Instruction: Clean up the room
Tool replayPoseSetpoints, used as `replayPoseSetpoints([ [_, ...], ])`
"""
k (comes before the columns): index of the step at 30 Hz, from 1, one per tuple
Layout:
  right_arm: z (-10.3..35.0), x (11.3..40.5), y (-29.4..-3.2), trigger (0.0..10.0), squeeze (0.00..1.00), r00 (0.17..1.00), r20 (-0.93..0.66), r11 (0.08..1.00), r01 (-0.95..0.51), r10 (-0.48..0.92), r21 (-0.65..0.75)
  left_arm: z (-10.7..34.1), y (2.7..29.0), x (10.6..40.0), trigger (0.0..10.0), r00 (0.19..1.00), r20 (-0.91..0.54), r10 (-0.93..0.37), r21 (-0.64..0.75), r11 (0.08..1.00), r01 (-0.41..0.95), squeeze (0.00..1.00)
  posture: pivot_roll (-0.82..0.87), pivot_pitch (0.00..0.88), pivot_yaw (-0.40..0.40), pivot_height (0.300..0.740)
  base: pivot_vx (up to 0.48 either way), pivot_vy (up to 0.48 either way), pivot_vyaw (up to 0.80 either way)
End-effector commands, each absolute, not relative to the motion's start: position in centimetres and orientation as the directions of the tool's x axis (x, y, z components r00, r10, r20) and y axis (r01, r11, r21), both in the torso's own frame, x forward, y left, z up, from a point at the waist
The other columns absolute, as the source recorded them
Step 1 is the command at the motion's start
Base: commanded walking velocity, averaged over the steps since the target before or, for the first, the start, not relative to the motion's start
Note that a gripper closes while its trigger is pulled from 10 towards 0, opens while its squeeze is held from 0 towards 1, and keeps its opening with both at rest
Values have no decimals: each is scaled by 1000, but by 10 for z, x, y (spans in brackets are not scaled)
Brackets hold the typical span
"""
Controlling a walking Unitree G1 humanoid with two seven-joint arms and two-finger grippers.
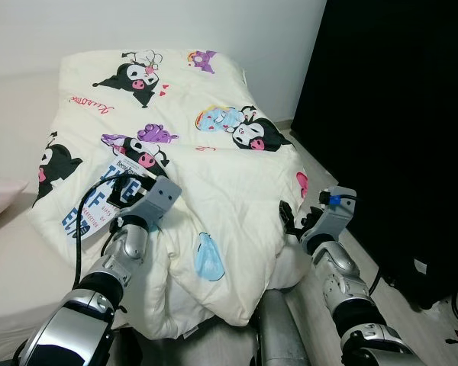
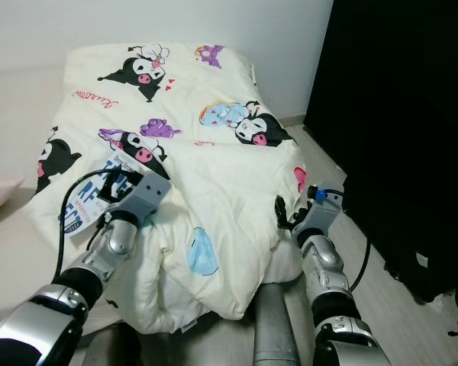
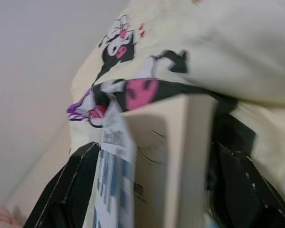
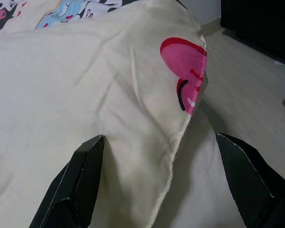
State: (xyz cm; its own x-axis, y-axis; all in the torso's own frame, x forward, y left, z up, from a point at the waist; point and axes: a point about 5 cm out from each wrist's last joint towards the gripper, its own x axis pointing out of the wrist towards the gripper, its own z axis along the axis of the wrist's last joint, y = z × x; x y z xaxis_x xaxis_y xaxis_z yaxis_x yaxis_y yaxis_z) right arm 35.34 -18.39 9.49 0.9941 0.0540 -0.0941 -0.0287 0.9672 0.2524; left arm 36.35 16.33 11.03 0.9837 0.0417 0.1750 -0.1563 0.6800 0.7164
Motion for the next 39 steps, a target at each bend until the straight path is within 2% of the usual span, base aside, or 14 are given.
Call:
replayPoseSetpoints([
  [1, 92, 351, -185, 10000, 0, 993, -107, 965, -20, 50, 261, 96, 175, 357, 10000, 990, 124, 70, 766, 627, -140, 0, -239, 191, -22, 521, 0, 0, 0],
  [2, 92, 351, -185, 10000, 0, 993, -106, 965, -20, 49, 261, 93, 176, 356, 10000, 990, 120, 74, 781, 609, -140, 0, -239, 191, -22, 521, 0, 0, 0],
  [3, 92, 351, -185, 10000, 0, 993, -106, 965, -20, 49, 261, 92, 179, 354, 4706, 989, 122, 83, 795, 588, -147, 0, -242, 191, -23, 521, 0, 0, 0],
  [4, 92, 351, -185, 10000, 0, 993, -106, 965, -20, 49, 261, 91, 181, 354, 4706, 988, 124, 89, 804, 575, -153, 0, -242, 191, -23, 521, 0, 0, 0],
  [5, 92, 351, -185, 10000, 0, 993, -105, 965, -20, 49, 261, 91, 184, 353, 0, 986, 130, 100, 809, 565, -164, 0, -243, 191, -25, 521, 0, 0, 0],
  [21, 96, 353, -185, 10000, 0, 994, -93, 966, -26, 51, 259, 109, 197, 360, 0, 960, 214, 178, 787, 551, -278, 0, -246, 179, -23, 521, 0, 0, 0],
  [25, 95, 353, -185, 10000, 0, 994, -97, 966, -26, 53, 258, 123, 198, 366, 0, 947, 257, 193, 730, 604, -321, 0, -245, 180, -24, 521, 0, 0, 0],
  [26, 94, 352, -184, 10000, 0, 994, -100, 966, -26, 54, 257, 133, 195, 370, 0, 944, 274, 182, 666, 672, -323, 0, -242, 181, -25, 521, 0, 0, 0],
  [30, 93, 352, -184, 10000, 0, 993, -107, 967, -27, 55, 252, 143, 192, 374, 0, 947, 277, 162, 599, 742, -302, 0, -239, 181, -25, 521, 0, 0, 0],
  [31, 93, 352, -183, 10000, 0, 992, -113, 969, -27, 57, 245, 147, 190, 376, 0, 959, 245, 145, 514, 819, -255, 0, -239, 181, -24, 521, 0, 0, 0],
  [32, 92, 352, -183, 10000, 0, 991, -120, 971, -27, 57, 236, 150, 189, 377, 941, 964, 235, 123, 436, 873, -218, 0, -237, 180, -22, 521, 0, 0, 0],
  [33, 92, 352, -183, 10000, 0, 991, -120, 971, -27, 57, 236, 150, 189, 377, 941, 964, 235, 123, 436, 873, -218, 0, -237, 180, -22, 521, 0, 0, 0],
  [34, 92, 352, -183, 10000, 0, 991, -124, 973, -26, 56, 231, 152, 187, 378, 2667, 973, 220, 74, 358, 921, -152, 0, -237, 182, -21, 521, 0, 0, 0],
  [39, 89, 351, -183, 10000, 0, 989, -139, 977, -29, 59, 210, 152, 186, 373, 4196, 973, 215, -84, 286, 958, 19, 0, -236, 185, -18, 521, 0, 0, 0],
])
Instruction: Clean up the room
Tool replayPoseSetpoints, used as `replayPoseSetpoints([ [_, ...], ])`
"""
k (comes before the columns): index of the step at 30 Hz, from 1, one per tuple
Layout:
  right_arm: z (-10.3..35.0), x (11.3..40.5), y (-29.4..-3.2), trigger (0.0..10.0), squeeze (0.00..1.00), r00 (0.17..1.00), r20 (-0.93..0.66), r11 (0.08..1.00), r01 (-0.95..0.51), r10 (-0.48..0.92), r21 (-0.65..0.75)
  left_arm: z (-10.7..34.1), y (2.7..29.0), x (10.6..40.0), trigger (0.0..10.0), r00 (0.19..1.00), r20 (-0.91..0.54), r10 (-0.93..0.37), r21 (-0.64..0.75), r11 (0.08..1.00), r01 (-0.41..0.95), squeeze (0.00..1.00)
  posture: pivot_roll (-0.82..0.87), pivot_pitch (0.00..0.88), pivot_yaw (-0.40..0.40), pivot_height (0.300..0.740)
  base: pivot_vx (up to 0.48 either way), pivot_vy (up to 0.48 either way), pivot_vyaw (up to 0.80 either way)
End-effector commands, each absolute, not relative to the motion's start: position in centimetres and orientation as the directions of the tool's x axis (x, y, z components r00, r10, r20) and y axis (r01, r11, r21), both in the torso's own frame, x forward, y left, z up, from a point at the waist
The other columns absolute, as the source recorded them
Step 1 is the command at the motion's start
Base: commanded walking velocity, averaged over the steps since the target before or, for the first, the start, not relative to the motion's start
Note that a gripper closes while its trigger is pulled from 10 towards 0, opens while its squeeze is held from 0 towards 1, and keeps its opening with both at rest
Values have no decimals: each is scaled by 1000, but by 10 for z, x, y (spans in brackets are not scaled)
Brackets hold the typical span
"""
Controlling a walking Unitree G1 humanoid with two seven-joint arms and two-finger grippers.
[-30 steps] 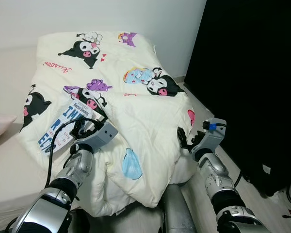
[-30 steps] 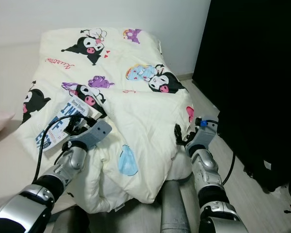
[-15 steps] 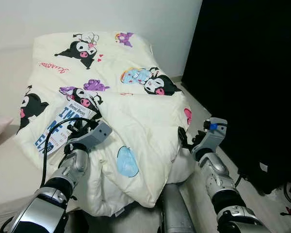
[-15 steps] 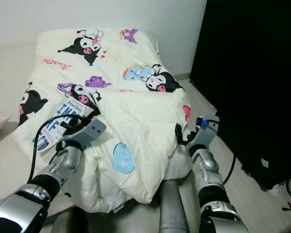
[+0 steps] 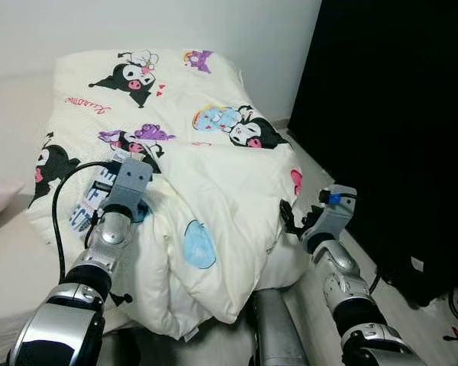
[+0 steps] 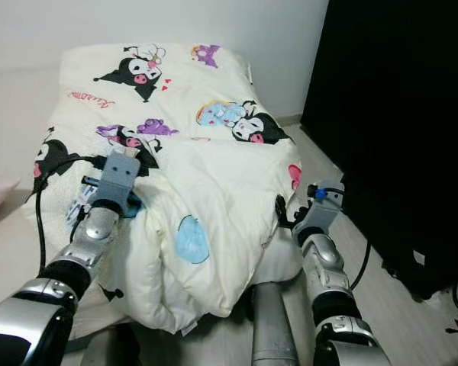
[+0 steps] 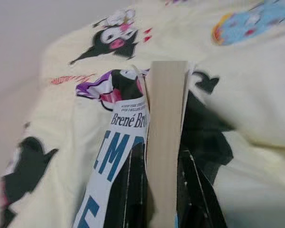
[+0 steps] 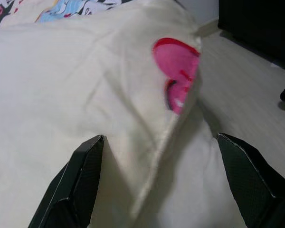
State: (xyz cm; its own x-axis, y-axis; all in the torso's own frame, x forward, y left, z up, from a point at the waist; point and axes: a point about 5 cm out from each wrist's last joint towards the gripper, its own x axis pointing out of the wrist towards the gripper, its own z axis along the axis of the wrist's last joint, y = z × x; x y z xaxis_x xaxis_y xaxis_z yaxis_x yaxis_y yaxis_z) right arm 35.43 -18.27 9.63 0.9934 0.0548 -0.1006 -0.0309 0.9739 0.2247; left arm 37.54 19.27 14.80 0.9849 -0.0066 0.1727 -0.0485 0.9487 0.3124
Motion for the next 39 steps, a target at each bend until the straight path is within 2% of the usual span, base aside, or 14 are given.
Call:
replayPoseSetpoints([
  [1, 88, 351, -182, 10000, 0, 988, -144, 979, -33, 63, 203, 150, 188, 371, 4627, 971, 212, -114, 295, 954, 48, 0, -235, 186, -19, 521, 0, 0, 0],
  [2, 88, 351, -182, 10000, 0, 988, -144, 979, -33, 63, 203, 150, 188, 371, 4627, 971, 212, -114, 295, 954, 48, 0, -235, 186, -19, 521, 0, 0, 0],
  [4, 87, 350, -181, 10000, 0, 986, -146, 976, -52, 84, 212, 145, 195, 364, 6157, 964, 200, -174, 302, 947, 108, 0, -232, 187, -20, 521, 0, 0, 0],
  [6, 87, 350, -181, 10000, 0, 986, -146, 976, -52, 84, 212, 145, 195, 364, 6157, 964, 200, -174, 302, 947, 108, 0, -232, 187, -20, 521, 0, 0, 0],
  [8, 91, 350, -177, 10000, 0, 986, -106, 961, -96, 127, 258, 141, 206, 355, 10000, 950, 203, -240, 284, 942, 177, 0, -225, 190, -22, 521, 0, 0, 0],
  [14, 109, 353, -163, 10000, 0, 968, 14, 912, -241, 250, 332, 142, 221, 345, 10000, 937, 237, -256, 225, 953, 203, 0, -217, 191, -25, 521, 0, 0, 0],
  [19, 115, 353, -155, 10000, 0, 949, 37, 896, -307, 312, 320, 136, 220, 343, 10000, 942, 240, -235, 183, 964, 194, 0, -217, 189, -27, 521, 0, 0, 0],
  [22, 113, 352, -152, 10000, 0, 945, 21, 901, -319, 327, 295, 127, 212, 341, 10000, 945, 195, -264, 232, 948, 217, 0, -218, 189, -28, 521, 0, 0, 0],
  [23, 111, 352, -152, 10000, 0, 944, 13, 903, -320, 331, 287, 122, 208, 340, 10000, 943, 165, -287, 260, 936, 239, 27, -216, 190, -30, 521, 0, 0, 0],
  [24, 109, 351, -152, 10000, 0, 944, 6, 904, -319, 331, 285, 117, 203, 338, 10000, 939, 145, -312, 282, 923, 263, 1000, -218, 190, -30, 521, 0, 0, 0],
  [32, 108, 349, -153, 10000, 0, 942, -1, 903, -321, 335, 285, 111, 190, 336, 10000, 926, 114, -360, 315, 897, 310, 996, -222, 191, -28, 521, 0, 0, 0],
  [33, 108, 348, -153, 10000, 0, 942, -1, 903, -321, 335, 286, 112, 189, 336, 10000, 926, 123, -358, 317, 898, 305, 0, -222, 192, -28, 521, 0, 0, 0],
  [39, 109, 348, -154, 10000, 0, 942, 3, 901, -322, 336, 290, 118, 193, 341, 10000, 946, 154, -284, 350, 911, 217, 0, -222, 193, -26, 521, 0, 0, 0],
])
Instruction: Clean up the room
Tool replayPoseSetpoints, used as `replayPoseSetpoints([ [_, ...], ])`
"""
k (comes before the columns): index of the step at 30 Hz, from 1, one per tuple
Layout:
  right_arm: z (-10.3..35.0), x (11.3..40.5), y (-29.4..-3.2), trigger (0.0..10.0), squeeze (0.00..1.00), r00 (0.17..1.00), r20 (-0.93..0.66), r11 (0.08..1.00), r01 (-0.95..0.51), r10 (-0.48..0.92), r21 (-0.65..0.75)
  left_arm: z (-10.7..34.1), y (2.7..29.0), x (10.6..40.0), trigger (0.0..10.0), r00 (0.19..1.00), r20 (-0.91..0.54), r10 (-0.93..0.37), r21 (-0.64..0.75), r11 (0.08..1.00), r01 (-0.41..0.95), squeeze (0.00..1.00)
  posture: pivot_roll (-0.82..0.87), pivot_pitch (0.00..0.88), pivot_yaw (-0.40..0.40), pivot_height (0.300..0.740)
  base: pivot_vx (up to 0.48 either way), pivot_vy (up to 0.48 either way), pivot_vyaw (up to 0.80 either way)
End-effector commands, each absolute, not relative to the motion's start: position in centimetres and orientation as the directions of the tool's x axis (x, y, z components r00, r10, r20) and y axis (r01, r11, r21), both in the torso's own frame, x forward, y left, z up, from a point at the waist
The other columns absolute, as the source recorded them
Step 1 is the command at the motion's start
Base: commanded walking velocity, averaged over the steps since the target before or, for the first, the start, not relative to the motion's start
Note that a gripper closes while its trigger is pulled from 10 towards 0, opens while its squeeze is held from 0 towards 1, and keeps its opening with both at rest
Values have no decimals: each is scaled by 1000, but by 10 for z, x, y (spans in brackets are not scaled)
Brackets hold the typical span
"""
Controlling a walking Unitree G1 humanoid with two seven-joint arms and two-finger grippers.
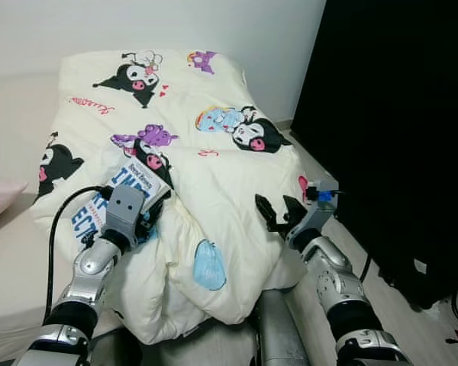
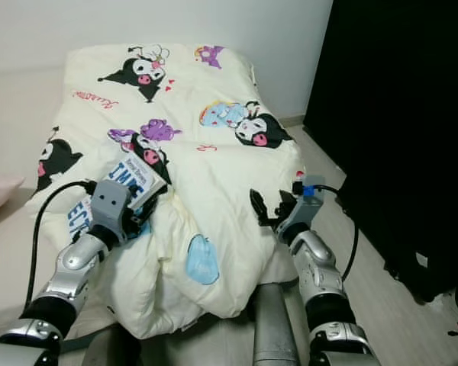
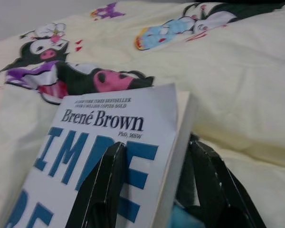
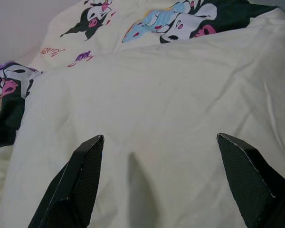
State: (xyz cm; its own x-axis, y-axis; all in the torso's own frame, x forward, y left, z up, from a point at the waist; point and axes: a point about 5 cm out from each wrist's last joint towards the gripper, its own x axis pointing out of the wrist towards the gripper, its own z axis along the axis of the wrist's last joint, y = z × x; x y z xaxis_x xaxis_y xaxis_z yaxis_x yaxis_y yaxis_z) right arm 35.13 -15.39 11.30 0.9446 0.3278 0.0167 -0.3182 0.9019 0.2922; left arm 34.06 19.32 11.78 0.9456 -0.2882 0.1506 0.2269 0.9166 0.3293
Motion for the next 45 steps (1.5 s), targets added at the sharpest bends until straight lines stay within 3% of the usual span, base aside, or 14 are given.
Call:
replayPoseSetpoints([
  [1, 110, 348, -154, 10000, 0, 942, 4, 901, -322, 336, 291, 120, 195, 342, 10000, 953, 161, -256, 372, 910, 182, 0, -221, 193, -26, 521, 0, 0, 0],
  [8, 111, 348, -154, 10000, 0, 943, 8, 901, -321, 334, 292, 121, 199, 344, 10000, 970, 169, -177, 492, 867, 73, 0, -224, 194, -26, 521, 0, 0, 0],
  [10, 111, 348, -154, 10000, 0, 943, 7, 901, -321, 333, 291, 120, 198, 344, 8745, 972, 161, -172, 541, 839, 59, 0, -225, 194, -26, 521, 0, 0, 0],
  [12, 112, 349, -154, 10000, 0, 943, 8, 902, -320, 333, 290, 121, 199, 344, 1765, 972, 170, -160, 548, 836, 42, 0, -226, 192, -26, 521, 0, 0, 0],
  [15, 112, 349, -154, 10000, 0, 943, 8, 902, -321, 333, 289, 122, 201, 345, 1765, 973, 183, -143, 540, 841, 22, 0, -226, 192, -26, 521, 0, 0, 0],
  [16, 112, 349, -154, 10000, 0, 943, 6, 903, -321, 333, 287, 124, 203, 346, 0, 973, 197, -122, 523, 853, 1, 0, -226, 191, -28, 521, 0, 0, 0],
  [27, 111, 348, -151, 10000, 0, 939, -4, 902, -328, 343, 280, 162, 233, 356, 0, 943, 327, 69, 250, 956, -156, 0, -224, 186, -28, 521, 0, 0, 0],
  [34, 114, 349, -148, 10000, 0, 937, 5, 899, -337, 350, 278, 209, 281, 357, 0, 842, 447, 301, 278, 849, -450, 0, -221, 179, -28, 521, 0, 0, 0],
  [35, 114, 350, -147, 10000, 0, 936, 8, 898, -340, 352, 278, 218, 291, 356, 3059, 822, 469, 322, 386, 763, -519, 0, -219, 180, -27, 521, 0, 0, 0],
  [36, 114, 350, -147, 10000, 0, 936, 8, 898, -340, 352, 278, 218, 291, 356, 3059, 822, 469, 322, 386, 763, -519, 0, -219, 180, -27, 521, 0, 0, 0],
  [37, 115, 350, -146, 10000, 0, 935, 12, 897, -343, 354, 278, 231, 303, 353, 4745, 793, 516, 324, 545, 590, -596, 0, -218, 179, -27, 521, 0, 0, 0],
  [38, 115, 350, -146, 10000, 0, 935, 12, 897, -343, 354, 278, 231, 303, 353, 4745, 793, 516, 324, 545, 590, -596, 0, -218, 179, -27, 521, 0, 0, 0],
  [39, 116, 350, -145, 10000, 0, 935, 15, 896, -345, 355, 279, 241, 310, 351, 10000, 776, 550, 308, 646, 432, -629, 0, -212, 181, -26, 521, 0, 0, 0],
  [45, 117, 350, -143, 10000, 0, 933, 18, 894, -350, 359, 280, 256, 323, 347, 10000, 736, 595, 323, 705, 231, -670, 0, -203, 184, -29, 521, 0, 0, 0],
])
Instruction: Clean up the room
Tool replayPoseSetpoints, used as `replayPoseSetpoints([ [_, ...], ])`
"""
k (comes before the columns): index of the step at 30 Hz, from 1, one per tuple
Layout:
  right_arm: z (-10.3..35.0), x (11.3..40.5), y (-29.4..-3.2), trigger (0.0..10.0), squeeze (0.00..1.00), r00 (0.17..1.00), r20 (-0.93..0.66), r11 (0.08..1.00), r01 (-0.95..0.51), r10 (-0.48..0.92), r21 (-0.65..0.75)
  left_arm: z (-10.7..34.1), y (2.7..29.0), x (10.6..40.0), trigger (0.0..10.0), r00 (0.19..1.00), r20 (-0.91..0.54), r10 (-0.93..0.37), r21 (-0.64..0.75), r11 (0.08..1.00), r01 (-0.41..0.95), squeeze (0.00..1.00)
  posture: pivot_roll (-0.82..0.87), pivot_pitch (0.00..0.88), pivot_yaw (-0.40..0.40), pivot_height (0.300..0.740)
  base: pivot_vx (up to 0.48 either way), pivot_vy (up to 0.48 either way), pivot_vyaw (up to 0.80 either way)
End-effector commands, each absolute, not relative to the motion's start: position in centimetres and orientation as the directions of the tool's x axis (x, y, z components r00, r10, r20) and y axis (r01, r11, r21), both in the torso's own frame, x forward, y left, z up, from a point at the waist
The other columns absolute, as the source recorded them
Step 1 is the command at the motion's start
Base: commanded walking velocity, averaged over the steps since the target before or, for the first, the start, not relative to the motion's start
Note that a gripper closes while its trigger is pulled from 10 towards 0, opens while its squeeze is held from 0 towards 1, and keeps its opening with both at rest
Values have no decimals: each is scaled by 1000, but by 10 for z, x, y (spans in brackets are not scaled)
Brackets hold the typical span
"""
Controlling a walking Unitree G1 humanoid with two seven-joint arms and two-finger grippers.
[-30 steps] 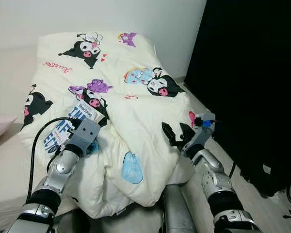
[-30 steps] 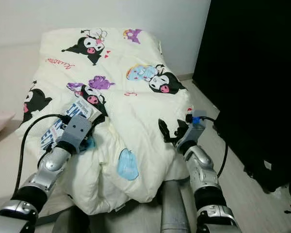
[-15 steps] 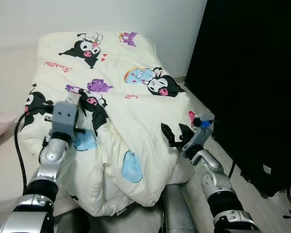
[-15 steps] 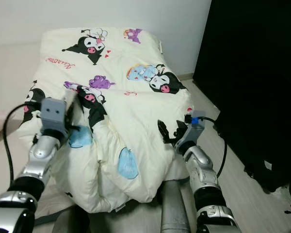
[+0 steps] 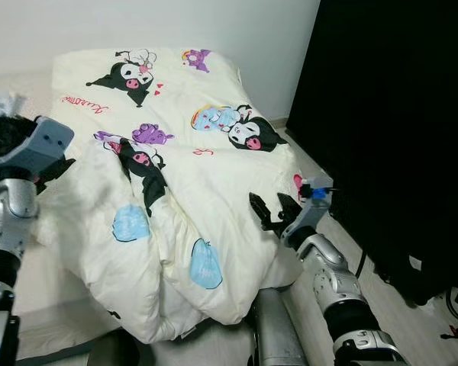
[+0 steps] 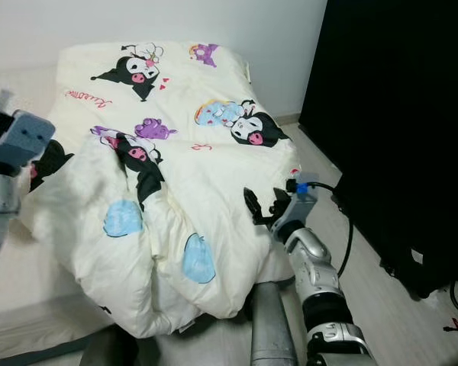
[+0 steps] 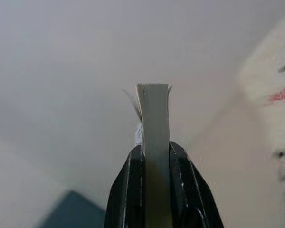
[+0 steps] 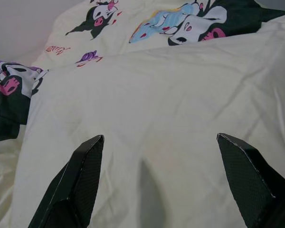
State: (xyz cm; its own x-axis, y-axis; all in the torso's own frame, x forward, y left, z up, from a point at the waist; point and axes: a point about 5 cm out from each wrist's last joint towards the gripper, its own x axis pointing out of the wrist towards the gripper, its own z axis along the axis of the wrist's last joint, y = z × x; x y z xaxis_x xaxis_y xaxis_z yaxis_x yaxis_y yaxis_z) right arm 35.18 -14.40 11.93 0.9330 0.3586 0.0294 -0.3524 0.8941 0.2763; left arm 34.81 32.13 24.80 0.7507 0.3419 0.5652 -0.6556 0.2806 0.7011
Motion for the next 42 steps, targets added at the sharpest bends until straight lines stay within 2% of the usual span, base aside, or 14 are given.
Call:
replayPoseSetpoints([
  [1, 117, 351, -143, 10000, 0, 933, 19, 893, -351, 361, 280, 258, 327, 346, 10000, 729, 592, 345, 722, 175, -669, 0, -203, 184, -29, 521, 0, 0, 0],
  [4, 118, 351, -141, 10000, 0, 931, 19, 892, -354, 364, 281, 248, 337, 347, 10000, 742, 530, 411, 776, 119, -620, 0, -194, 184, -28, 521, 0, 0, 0],
  [5, 118, 352, -140, 10000, 0, 930, 22, 890, -356, 366, 284, 225, 344, 347, 10000, 779, 430, 456, 848, 91, -522, 0, -195, 183, -26, 521, 0, 0, 0],
  [6, 119, 352, -139, 10000, 0, 930, 22, 890, -357, 366, 284, 219, 345, 347, 10000, 784, 412, 465, 862, 80, -500, 0, -195, 183, -26, 521, 0, 0, 0],
  [10, 120, 352, -138, 10000, 0, 930, 30, 889, -358, 365, 287, 159, 350, 332, 10000, 813, 217, 540, 945, 93, -314, 0, -202, 184, -21, 521, 0, 0, 0],
  [15, 119, 350, -141, 10000, 0, 933, 29, 891, -352, 359, 286, 146, 352, 324, 10000, 797, 207, 567, 955, 60, -291, 0, -208, 184, -20, 521, 0, 0, 0],
  [22, 118, 348, -144, 10000, 0, 936, 27, 895, -343, 351, 286, 159, 363, 322, 10000, 768, 289, 571, 940, -18, -340, 0, -213, 186, -23, 521, 0, 0, 0],
  [23, 118, 349, -144, 10000, 0, 936, 27, 895, -344, 351, 286, 160, 362, 322, 10000, 776, 305, 551, 942, -53, -333, 0, -213, 185, -22, 521, 0, 0, 0],
  [28, 120, 350, -142, 10000, 0, 935, 32, 893, -348, 354, 284, 160, 359, 324, 10000, 795, 312, 520, 946, -96, -308, 0, -219, 186, -23, 521, 0, 0, 0],
  [29, 120, 350, -141, 10000, 0, 935, 32, 893, -348, 354, 284, 159, 359, 325, 10000, 797, 308, 519, 948, -96, -304, 231, -219, 186, -23, 521, 0, 0, 0],
  [30, 120, 350, -141, 10000, 0, 935, 32, 893, -348, 354, 284, 159, 359, 325, 10000, 797, 308, 519, 948, -96, -304, 231, -219, 186, -23, 521, 0, 0, 0],
  [31, 120, 349, -142, 10000, 0, 934, 33, 893, -349, 354, 284, 157, 359, 323, 10000, 803, 303, 514, 951, -104, -292, 1000, -221, 186, -24, 521, 0, 0, 0],
  [35, 120, 348, -146, 10000, 0, 936, 30, 897, -344, 350, 279, 147, 355, 323, 10000, 833, 264, 486, 965, -134, -227, 1000, -233, 190, -27, 521, 0, 0, 0],
  [42, 119, 346, -150, 10000, 0, 938, 25, 901, -339, 346, 271, 144, 358, 320, 10000, 827, 254, 501, 967, -130, -218, 1000, -234, 183, -34, 521, 0, 0, 0],
])
